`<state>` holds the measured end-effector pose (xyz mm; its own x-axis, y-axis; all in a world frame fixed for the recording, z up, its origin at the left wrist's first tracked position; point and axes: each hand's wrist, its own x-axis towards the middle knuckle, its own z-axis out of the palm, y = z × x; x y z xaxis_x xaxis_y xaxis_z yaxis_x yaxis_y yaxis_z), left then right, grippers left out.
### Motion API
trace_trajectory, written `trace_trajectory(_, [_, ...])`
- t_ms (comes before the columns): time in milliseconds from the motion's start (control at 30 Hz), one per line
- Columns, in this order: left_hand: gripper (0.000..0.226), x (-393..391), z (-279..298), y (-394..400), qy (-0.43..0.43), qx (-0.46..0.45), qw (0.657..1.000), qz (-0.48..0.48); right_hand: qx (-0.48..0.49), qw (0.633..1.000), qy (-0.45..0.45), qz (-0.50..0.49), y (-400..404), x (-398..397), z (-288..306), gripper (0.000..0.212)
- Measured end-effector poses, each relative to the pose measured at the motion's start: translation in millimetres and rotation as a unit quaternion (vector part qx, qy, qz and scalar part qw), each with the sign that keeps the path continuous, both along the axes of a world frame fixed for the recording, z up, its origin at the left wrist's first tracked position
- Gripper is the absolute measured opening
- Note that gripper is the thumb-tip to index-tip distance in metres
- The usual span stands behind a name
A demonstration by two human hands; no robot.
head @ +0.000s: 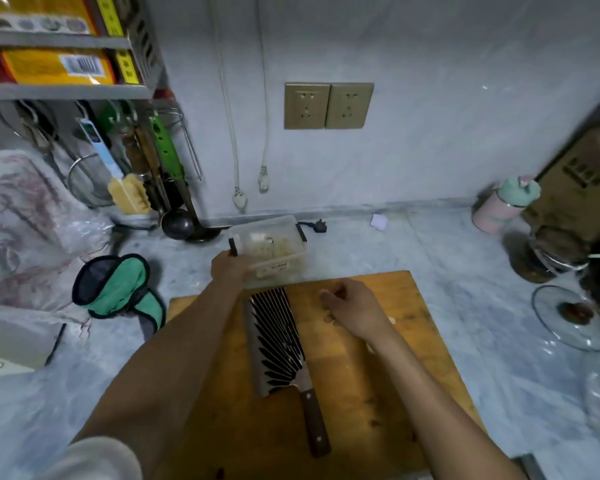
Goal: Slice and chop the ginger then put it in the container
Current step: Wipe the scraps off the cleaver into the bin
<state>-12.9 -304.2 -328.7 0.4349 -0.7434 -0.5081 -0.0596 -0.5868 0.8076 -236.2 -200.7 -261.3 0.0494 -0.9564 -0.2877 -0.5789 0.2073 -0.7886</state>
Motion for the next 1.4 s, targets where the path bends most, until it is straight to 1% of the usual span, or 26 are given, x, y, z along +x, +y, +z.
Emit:
trace_trajectory(67, [0.011,-0.6,-0.6,-0.6,-0.014,0.019,1.0,-0.012,0.004,1.0,-0.001,0.004,-0.3,1.1,-2.1,0.034])
trace_trajectory(167, [0.027,6.6,-7.3,3.7,-0.027,-0.013,1.0,-0.002,0.005,1.0,0.006,0.012,-0.8,1.9,-8.4,0.032])
trace_trajectory(233, [0.033,9.8,-8.8,18.9,-0.019,-0.035,0.999,0.008,0.012,1.0,0.012,0.018,1.9,2.9,-11.8,0.028])
trace_trajectory(333, [0.027,11.0,-5.9,63.7,0.001,-0.072,0.997,0.027,0.028,0.999,0.036,0.025,15.6,2.9,-24.9,0.027])
trace_trajectory(400, [0.017,10.9,-9.3,101.6,0.022,-0.1,0.995,0.02,0.041,0.996,0.076,0.037,32.3,2.3,-40.7,0.023])
trace_trajectory(467, [0.011,9.6,-11.6,139.5,0.067,-0.12,0.99,0.041,0.057,0.989,0.124,0.062,50.6,3.4,-55.7,0.022])
trace_trajectory(600, [0.012,4.2,-15.2,198.4,0.069,-0.109,0.989,0.066,0.129,0.971,0.154,0.127,77.0,17.7,-78.6,0.029])
trace_trajectory(633, [0.013,3.4,-17.8,209.3,0.068,-0.103,0.99,0.073,0.138,0.966,0.171,0.137,80.4,22.2,-85.0,0.027])
trace_trajectory(700, [0.013,2.5,-21.7,228.7,0.074,-0.085,0.99,0.088,0.135,0.96,0.207,0.135,84.7,28.8,-92.4,0.015])
trace_trajectory(733, [0.013,2.5,-23.4,236.8,0.081,-0.075,0.989,0.098,0.136,0.961,0.206,0.125,85.3,30.9,-92.0,0.015])
trace_trajectory(767, [0.014,2.9,-24.9,244.4,0.082,-0.068,0.988,0.107,0.144,0.969,0.172,0.107,84.9,31.2,-91.7,0.014])
trace_trajectory(833, [0.015,4.3,-25.3,257.3,0.076,-0.063,0.988,0.12,0.175,0.982,0.044,0.056,86.8,29.1,-86.2,0.005])
trace_trajectory(867, [0.016,6.0,-24.8,263.3,0.073,-0.064,0.987,0.127,0.177,0.984,-0.019,0.025,91.0,27.6,-81.3,0.005])
trace_trajectory(900, [0.017,8.8,-25.2,268.1,0.071,-0.067,0.985,0.139,0.158,0.985,-0.062,0.008,95.9,25.5,-77.3,0.006])
trace_trajectory(933, [0.017,12.5,-26.7,272.8,0.067,-0.07,0.984,0.152,0.125,0.989,-0.077,0.01,102.3,23.8,-74.5,0.012])
trace_trajectory(1000, [0.016,18.4,-30.1,282.1,0.049,-0.075,0.981,0.17,0.064,0.994,-0.077,0.053,118.3,22.5,-70.7,0.022])
trace_trajectory(1067, [0.015,21.9,-31.9,289.3,0.031,-0.081,0.98,0.179,0.064,0.99,-0.082,0.097,134.3,27.7,-71.0,0.013])
trace_trajectory(1100, [0.014,23.0,-32.8,291.6,0.029,-0.083,0.979,0.183,0.063,0.988,-0.07,0.119,140.5,32.0,-73.0,0.015])
trace_trajectory(1167, [0.014,23.7,-35.1,297.1,0.029,-0.086,0.979,0.184,0.045,0.984,-0.04,0.171,151.9,42.6,-80.7,0.028])
trace_trajectory(1233, [0.014,22.3,-36.5,303.3,0.043,-0.089,0.976,0.192,0.041,0.977,-0.027,0.208,162.9,51.1,-90.5,0.033])
trace_trajectory(1300, [0.014,19.3,-37.0,310.2,0.06,-0.099,0.971,0.207,0.04,0.975,-0.022,0.216,171.0,52.3,-101.9,0.031])
trace_trajectory(1400, [0.012,6.6,-35.7,323.1,0.06,-0.108,0.968,0.219,0.032,0.987,-0.023,0.157,178.2,31.8,-112.7,0.033])
